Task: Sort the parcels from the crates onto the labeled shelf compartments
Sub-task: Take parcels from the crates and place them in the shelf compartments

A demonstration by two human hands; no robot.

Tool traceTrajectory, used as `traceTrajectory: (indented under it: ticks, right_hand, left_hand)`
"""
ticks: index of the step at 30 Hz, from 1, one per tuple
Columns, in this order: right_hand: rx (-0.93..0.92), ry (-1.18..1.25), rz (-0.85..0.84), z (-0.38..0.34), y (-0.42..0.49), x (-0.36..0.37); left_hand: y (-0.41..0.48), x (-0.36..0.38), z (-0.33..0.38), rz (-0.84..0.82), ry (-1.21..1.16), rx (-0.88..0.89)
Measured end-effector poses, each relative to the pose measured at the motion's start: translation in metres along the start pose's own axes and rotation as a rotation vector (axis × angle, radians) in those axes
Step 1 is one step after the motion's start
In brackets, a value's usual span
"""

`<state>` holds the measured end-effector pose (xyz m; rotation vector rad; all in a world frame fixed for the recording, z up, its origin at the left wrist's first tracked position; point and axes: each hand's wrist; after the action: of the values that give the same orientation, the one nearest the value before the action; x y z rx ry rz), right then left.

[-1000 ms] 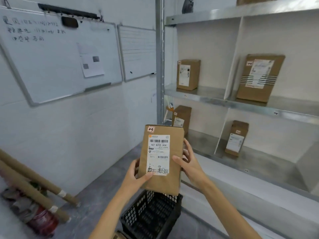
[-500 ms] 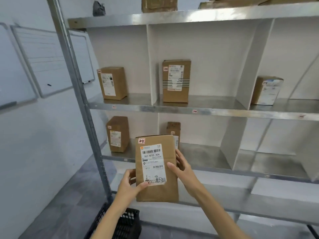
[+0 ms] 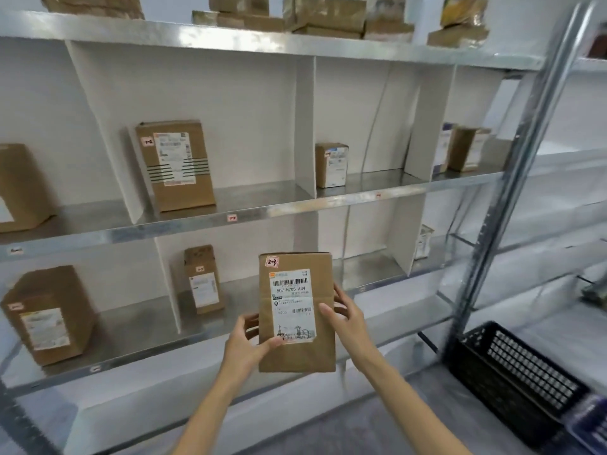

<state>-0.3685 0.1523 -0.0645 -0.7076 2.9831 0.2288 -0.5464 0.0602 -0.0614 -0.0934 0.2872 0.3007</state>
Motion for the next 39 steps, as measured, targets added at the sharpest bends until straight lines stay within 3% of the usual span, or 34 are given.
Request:
traceTrajectory:
  ticks: [11, 18, 30, 39]
  right_hand:
    - [-0.002, 0.01, 0.279, -0.029, -0.084, -0.032]
    - [0.016, 0.032, 0.364, -0.016, -0.118, -0.069]
    - [0.045, 0.078, 0.317, 0.023, -0.105, -0.213]
    - [0.08, -0.021, 0.192, 0.026, -0.066, -0.296]
  left_hand:
    - [-0.028, 0.037, 0.021, -0.242, -0.041, 0.14]
    - [-0.032, 0.077, 0.023, -0.299, -0.084, 0.076]
    - [0.01, 0.212, 0.048, -0.367, -0.005, 0.069]
    - [0.03, 0.292, 0.075, -0.199, -0.058, -0.015]
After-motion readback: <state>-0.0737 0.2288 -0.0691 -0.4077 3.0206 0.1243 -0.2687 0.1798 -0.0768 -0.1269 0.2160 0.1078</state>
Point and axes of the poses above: each hand's wrist, its own y-axis towards the middle knuckle, its own x-axis out of the palm, z = x × y, and after that the axes turned 10 degrees about -z, right-handed
